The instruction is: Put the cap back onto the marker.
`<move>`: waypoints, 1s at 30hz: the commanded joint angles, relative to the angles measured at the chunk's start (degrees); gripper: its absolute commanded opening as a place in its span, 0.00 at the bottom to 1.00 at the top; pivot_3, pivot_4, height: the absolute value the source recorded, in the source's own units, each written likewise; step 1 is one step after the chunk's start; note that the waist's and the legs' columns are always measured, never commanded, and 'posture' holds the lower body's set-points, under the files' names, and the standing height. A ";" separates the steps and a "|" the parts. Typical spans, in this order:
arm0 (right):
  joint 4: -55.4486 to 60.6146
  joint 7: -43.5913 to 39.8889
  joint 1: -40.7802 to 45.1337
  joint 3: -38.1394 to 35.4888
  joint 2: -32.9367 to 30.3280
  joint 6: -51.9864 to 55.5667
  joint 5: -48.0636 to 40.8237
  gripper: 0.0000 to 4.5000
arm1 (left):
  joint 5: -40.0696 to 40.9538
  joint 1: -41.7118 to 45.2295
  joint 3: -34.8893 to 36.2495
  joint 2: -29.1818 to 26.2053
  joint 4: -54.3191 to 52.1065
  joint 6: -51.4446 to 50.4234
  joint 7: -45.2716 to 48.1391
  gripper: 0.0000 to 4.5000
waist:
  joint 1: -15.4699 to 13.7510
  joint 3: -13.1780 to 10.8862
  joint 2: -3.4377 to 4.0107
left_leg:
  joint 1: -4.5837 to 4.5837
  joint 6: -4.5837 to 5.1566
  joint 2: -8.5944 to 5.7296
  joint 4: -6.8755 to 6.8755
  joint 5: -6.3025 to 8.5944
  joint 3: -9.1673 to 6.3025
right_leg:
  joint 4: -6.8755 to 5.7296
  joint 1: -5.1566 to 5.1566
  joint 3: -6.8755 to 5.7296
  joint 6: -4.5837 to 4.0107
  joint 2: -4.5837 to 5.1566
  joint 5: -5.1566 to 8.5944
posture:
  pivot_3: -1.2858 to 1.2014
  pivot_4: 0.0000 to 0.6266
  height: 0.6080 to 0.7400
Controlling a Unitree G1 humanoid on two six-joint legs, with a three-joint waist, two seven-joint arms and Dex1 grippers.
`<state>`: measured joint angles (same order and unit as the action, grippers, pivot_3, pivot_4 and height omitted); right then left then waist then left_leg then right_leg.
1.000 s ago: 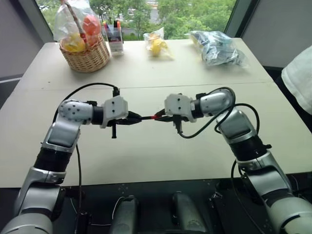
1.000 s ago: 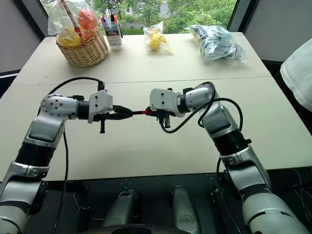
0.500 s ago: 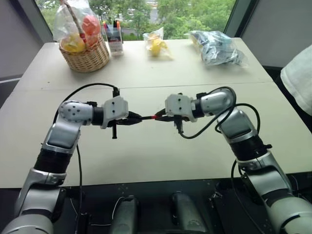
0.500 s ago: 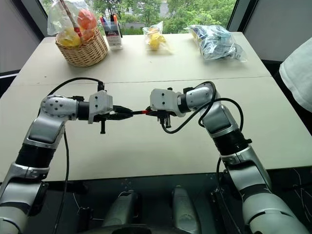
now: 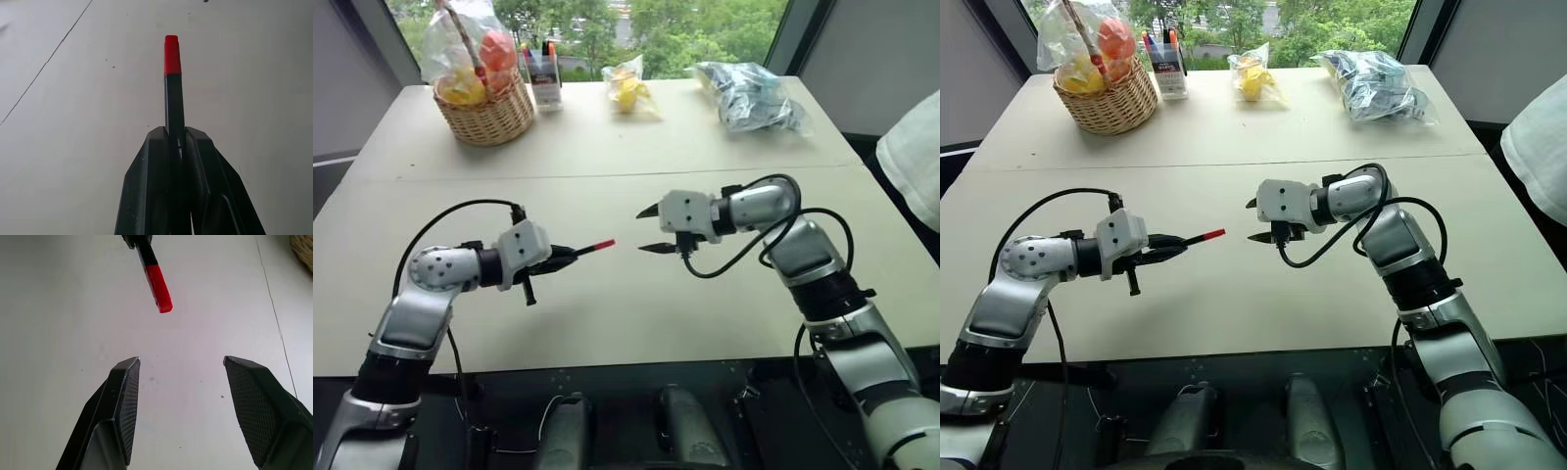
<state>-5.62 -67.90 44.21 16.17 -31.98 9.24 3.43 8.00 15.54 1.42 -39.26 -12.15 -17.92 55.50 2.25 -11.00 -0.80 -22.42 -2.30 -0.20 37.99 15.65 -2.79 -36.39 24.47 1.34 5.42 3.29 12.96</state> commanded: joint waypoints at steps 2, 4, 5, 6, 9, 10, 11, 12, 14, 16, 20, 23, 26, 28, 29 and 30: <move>6.68 3.46 -2.67 -3.77 -0.14 5.65 -3.12 0.62 | 2.22 -2.94 8.02 2.66 -7.19 -11.80 -11.45 0.00 | -0.01 0.00 0.00 | 0.00 0.00 0.00 0.00 0.00 -0.01 | 0.00 0.00 0.00 0.00 0.00 0.00 | 0.52 0.24 1.00; 9.27 4.83 -3.96 -4.27 0.12 8.32 -3.97 0.62 | 3.73 -3.97 11.25 4.98 -10.51 -19.85 -16.66 0.00 | -0.01 0.00 0.00 | 0.00 0.00 0.00 0.00 0.00 -0.04 | -0.01 0.00 -0.01 0.00 0.00 0.00 | 0.52 0.24 1.00; 10.44 5.48 -4.61 -4.36 0.12 9.34 -4.24 0.62 | 3.65 -4.49 12.71 5.85 -11.94 -23.47 -19.30 0.00 | 0.00 0.01 -0.02 | 0.00 0.00 0.00 0.00 0.00 -0.09 | -0.03 0.00 0.00 0.00 0.00 0.00 | 0.52 0.24 1.00; 11.42 6.08 -5.10 -4.39 0.11 10.23 -4.47 0.62 | 3.52 -4.86 14.09 6.67 -13.00 -26.52 -21.81 0.00 | 0.03 0.01 -0.02 | 0.00 0.00 0.00 0.01 0.00 -0.16 | -0.03 0.00 -0.01 0.00 0.00 0.00 | 0.52 0.24 1.00; 13.71 7.83 -6.25 -4.79 0.15 13.01 -5.47 0.62 | 4.10 -5.37 18.89 9.87 -15.23 -35.40 -28.52 0.00 | 0.03 0.01 -0.02 | 0.01 0.00 0.00 0.01 0.00 -0.27 | -0.03 -0.01 -0.01 0.00 0.00 0.00 | 0.52 0.24 1.00; 14.30 8.27 -6.51 -4.84 0.12 13.67 -5.74 0.62 | 4.47 -5.26 20.45 10.90 -15.57 -37.83 -30.30 0.00 | 0.00 0.01 -0.02 | 0.01 0.00 0.00 0.01 0.00 -0.28 | -0.03 -0.01 -0.01 0.00 0.00 0.00 | 0.52 0.24 1.00; 14.81 8.65 -6.70 -4.78 0.06 14.19 -5.95 0.62 | 4.88 -5.13 21.78 11.64 -15.77 -39.95 -31.63 0.00 | -0.01 0.02 -0.03 | 0.01 0.00 -0.01 0.01 0.00 -0.29 | -0.03 -0.01 -0.02 0.00 0.00 0.00 | 0.52 0.24 1.00; 15.32 8.92 -6.97 -4.73 -0.03 14.62 -6.18 0.62 | 4.91 -5.17 22.92 12.16 -15.70 -41.68 -32.93 0.00 | -0.01 0.02 -0.03 | 0.01 0.00 -0.01 0.01 0.00 -0.30 | -0.03 -0.01 -0.03 0.00 0.00 0.00 | 0.52 0.24 1.00; 16.21 9.29 -7.41 -4.61 -0.13 15.38 -6.70 0.62 | 4.19 -5.82 23.95 12.24 -14.72 -42.66 -34.96 0.00 | -0.03 0.02 -0.04 | 0.01 0.00 -0.01 0.01 0.00 -0.31 | -0.03 -0.02 -0.04 0.00 0.00 0.00 | 0.52 0.24 1.00; 16.92 9.67 -7.59 -4.44 -0.05 16.01 -7.13 0.62 | 4.10 -6.13 24.79 12.59 -13.33 -43.54 -36.68 0.00 | -0.08 0.02 -0.04 | 0.01 -0.01 -0.02 0.01 0.00 -0.31 | -0.03 -0.02 -0.04 0.00 0.01 0.00 | 0.52 0.24 1.00; 17.68 10.37 -7.33 -4.13 -0.04 16.80 -7.89 0.62 | 5.14 -6.28 24.13 13.00 -11.80 -44.58 -37.95 0.00 | -0.28 0.02 -0.04 | 0.01 -0.01 -0.04 0.01 0.00 -0.31 | -0.02 -0.03 -0.04 0.00 0.04 0.00 | 0.52 0.24 1.00; 17.93 10.64 -7.04 -4.05 -0.27 16.94 -8.18 0.62 | 6.28 -6.06 23.38 13.86 -11.16 -46.35 -38.48 0.00 | -0.33 0.03 -0.05 | 0.01 -0.02 -0.04 0.01 0.00 -0.30 | -0.01 -0.03 -0.04 0.00 0.04 0.00 | 0.52 0.24 1.00; 17.98 10.77 -6.88 -4.08 -0.54 16.90 -8.23 0.62 | 7.01 -6.05 23.34 14.48 -10.77 -47.35 -38.96 0.00 | -0.36 0.03 -0.05 | 0.01 -0.02 -0.04 0.01 0.00 -0.30 | -0.01 -0.03 -0.04 0.00 0.05 0.00 | 0.52 0.24 1.00; 18.00 10.82 -6.81 -4.13 -0.75 16.89 -8.19 0.62 | 7.29 -6.36 23.40 14.49 -10.49 -47.28 -39.17 0.00 | -0.36 0.03 -0.05 | 0.01 -0.02 -0.04 0.01 0.00 -0.30 | -0.01 -0.03 -0.04 0.00 0.05 0.00 | 0.52 0.24 1.00; 17.93 10.80 -6.76 -4.21 -0.87 16.86 -8.21 0.62 | 7.35 -6.46 23.35 14.47 -10.42 -47.20 -39.33 0.00 | -0.36 0.03 -0.05 | 0.02 -0.02 -0.04 0.01 0.00 -0.30 | -0.01 -0.03 -0.04 0.00 0.05 0.00 | 0.52 0.24 1.00; 17.88 10.81 -6.73 -4.25 -0.97 16.83 -8.21 0.62 | 7.48 -6.57 23.37 14.49 -10.42 -47.23 -39.45 0.00 | -0.36 0.03 -0.05 | 0.02 -0.02 -0.04 0.01 0.00 -0.30 | -0.01 -0.03 -0.04 0.00 0.05 -0.01 | 0.52 0.24 1.00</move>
<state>10.04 -57.55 36.19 12.91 -32.55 26.29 -3.78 15.14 9.20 24.17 -24.44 -22.16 -64.85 16.28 1.89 -10.97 -0.84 -22.40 -2.32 -0.24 38.00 15.65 -3.09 -36.39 24.44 1.30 5.42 3.34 12.96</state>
